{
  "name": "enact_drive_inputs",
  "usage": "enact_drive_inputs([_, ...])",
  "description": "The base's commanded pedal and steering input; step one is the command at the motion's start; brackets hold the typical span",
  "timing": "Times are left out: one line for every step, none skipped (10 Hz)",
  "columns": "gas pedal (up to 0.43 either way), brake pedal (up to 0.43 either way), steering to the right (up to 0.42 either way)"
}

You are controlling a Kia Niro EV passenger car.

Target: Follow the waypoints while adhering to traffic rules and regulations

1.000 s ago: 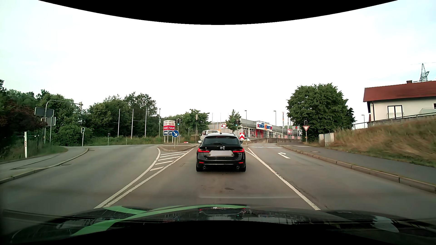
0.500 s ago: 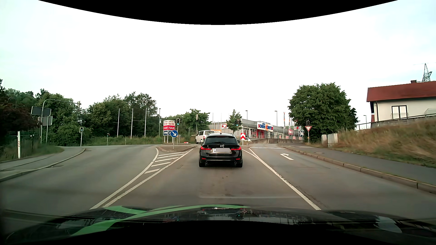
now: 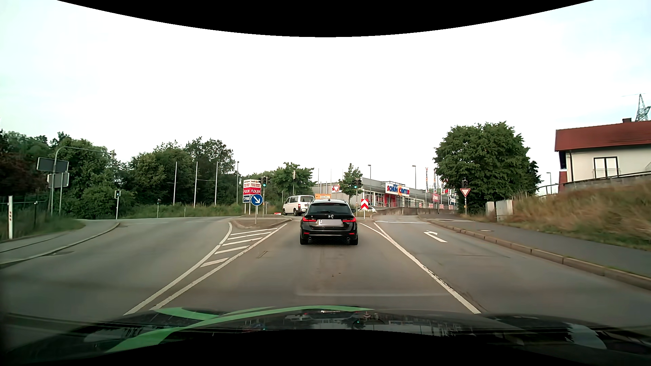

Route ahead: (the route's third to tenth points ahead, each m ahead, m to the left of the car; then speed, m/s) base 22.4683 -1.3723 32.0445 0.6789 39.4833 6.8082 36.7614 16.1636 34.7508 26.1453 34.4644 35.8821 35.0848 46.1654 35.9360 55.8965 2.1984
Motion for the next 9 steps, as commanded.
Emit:
enact_drive_inputs([0.370, 0.000, -0.012])
enact_drive_inputs([0.370, 0.000, -0.012])
enact_drive_inputs([0.370, 0.000, -0.012])
enact_drive_inputs([0.370, 0.000, -0.012])
enact_drive_inputs([0.370, 0.000, -0.012])
enact_drive_inputs([0.378, 0.000, -0.012])
enact_drive_inputs([0.378, 0.000, -0.012])
enact_drive_inputs([0.378, 0.000, -0.009])
enact_drive_inputs([0.370, 0.000, -0.007])
